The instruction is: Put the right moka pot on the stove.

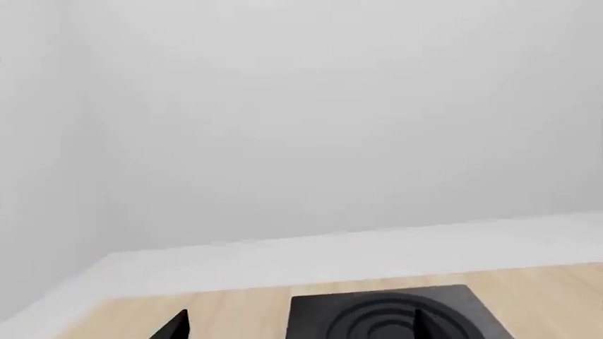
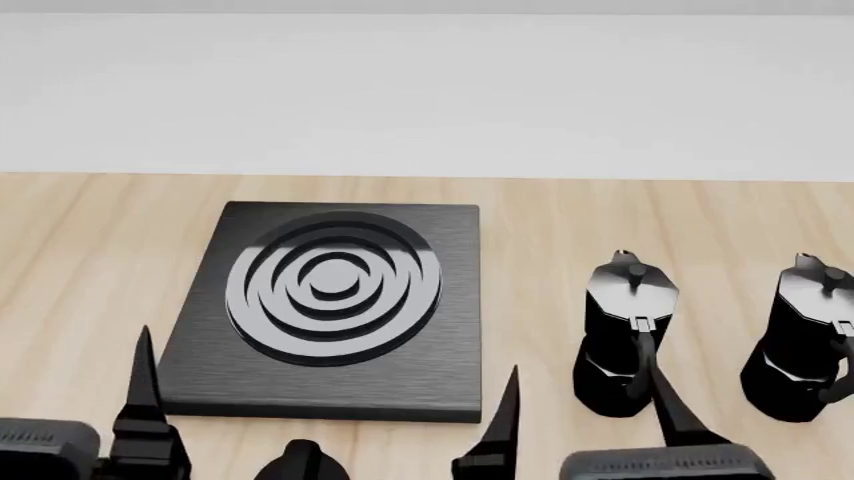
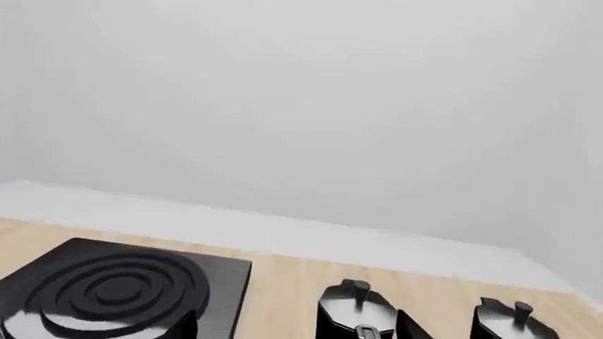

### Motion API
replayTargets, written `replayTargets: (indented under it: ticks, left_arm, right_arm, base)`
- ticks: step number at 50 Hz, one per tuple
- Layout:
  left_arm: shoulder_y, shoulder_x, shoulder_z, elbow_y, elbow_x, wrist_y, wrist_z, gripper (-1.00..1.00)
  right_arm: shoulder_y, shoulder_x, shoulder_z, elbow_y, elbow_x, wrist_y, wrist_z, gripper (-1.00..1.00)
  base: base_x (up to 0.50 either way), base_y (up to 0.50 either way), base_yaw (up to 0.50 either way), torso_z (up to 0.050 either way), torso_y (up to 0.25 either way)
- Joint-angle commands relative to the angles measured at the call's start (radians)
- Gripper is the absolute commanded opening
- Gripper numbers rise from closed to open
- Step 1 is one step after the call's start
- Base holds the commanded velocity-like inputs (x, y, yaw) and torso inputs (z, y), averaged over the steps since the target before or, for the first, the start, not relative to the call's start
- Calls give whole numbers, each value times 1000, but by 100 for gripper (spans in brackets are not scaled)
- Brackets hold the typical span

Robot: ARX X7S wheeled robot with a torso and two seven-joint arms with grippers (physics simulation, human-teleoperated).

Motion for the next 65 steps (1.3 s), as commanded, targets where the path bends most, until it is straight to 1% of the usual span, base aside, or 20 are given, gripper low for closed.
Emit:
replayTargets:
  ticks: [1,27,28,34,38,65]
  left_arm:
    - [-67,-21,8,143,-11,-150,-24,100]
    - [-73,-22,6,149,-31,-171,-33,100]
    - [-71,-30,21,150,-11,-164,-40,100]
    - [-73,-30,28,148,-9,-170,-45,100]
    - [-71,-37,44,149,5,-164,-49,100]
    - [-67,-37,30,135,-19,-152,-48,100]
  right_arm:
    - [33,16,5,-91,7,70,13,100]
    - [42,21,8,-108,19,93,24,100]
    - [41,21,14,-112,26,93,24,100]
    - [41,23,12,-116,27,92,25,100]
    - [43,24,12,-116,28,94,26,100]
    - [57,33,1,-112,24,94,31,100]
  base:
    - [0,0,0,0,0]
    - [0,0,0,0,0]
    - [0,0,0,0,0]
    - [0,0,0,0,-13]
    - [0,0,0,1,-163]
    - [0,0,0,2,-166]
